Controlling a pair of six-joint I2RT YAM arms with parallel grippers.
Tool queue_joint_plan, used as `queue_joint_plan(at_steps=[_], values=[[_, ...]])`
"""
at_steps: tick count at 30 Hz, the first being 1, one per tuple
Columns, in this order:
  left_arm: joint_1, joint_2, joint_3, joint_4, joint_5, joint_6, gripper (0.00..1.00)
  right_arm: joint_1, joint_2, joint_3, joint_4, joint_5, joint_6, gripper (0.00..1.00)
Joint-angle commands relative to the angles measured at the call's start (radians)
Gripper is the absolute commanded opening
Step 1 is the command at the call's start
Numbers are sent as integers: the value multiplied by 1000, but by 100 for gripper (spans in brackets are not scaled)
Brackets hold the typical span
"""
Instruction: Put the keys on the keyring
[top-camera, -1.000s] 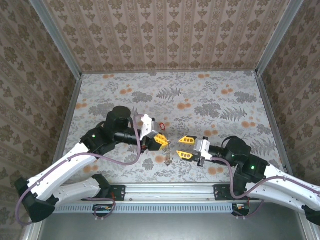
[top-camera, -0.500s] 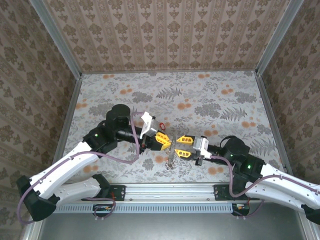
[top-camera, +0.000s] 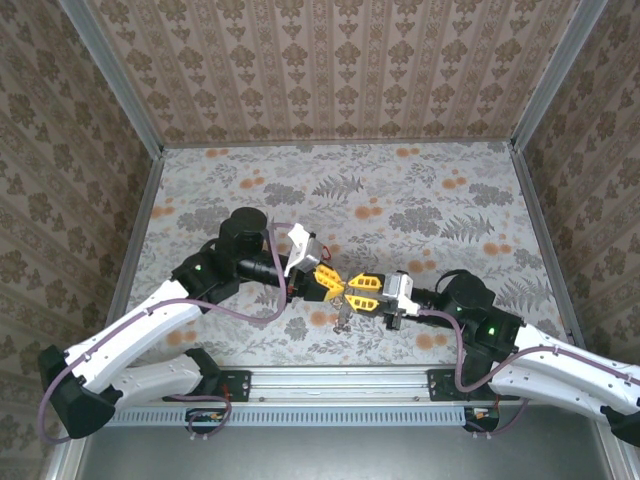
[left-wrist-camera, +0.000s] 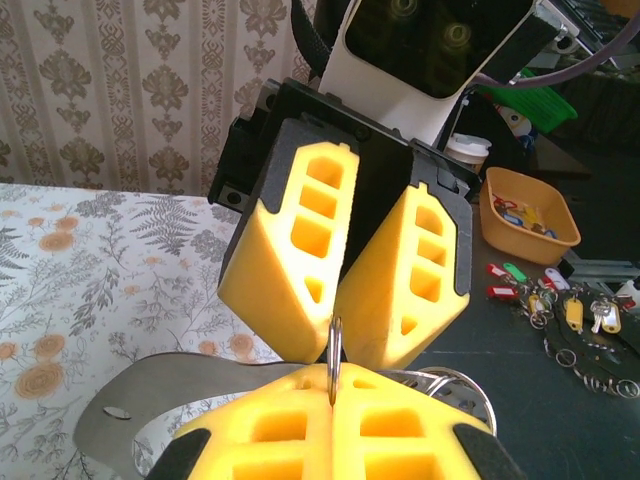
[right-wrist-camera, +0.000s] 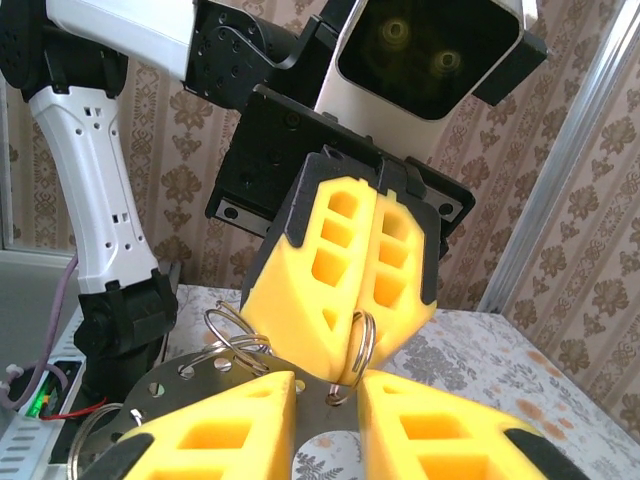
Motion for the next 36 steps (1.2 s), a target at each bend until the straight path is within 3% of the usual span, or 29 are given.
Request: queue_joint_plan(at_steps=[1,7,10,14,17,22,36], values=[[-5,8,28,-23,23,25,0,4,2,23,42,-14,12,19],[-6,9,54,-70,10,39,0,4,24,54,-2,18,19,3],[-16,19,96,-172,-59,84,1,3,47,118,-110,73,39,0],[-46,34,201,-390,-204,176,35,-1,52,160,-198,132,42,0],[-86,57,271,-520,-361,234,43,-6,56,190,-272,151,34,0],[-148,128,364,-640,-478,297,43,-6,84,243,-379,162,20,0],[-169,109,457,-725,-635,375,39,-1,119,259,-404,183,16,0]])
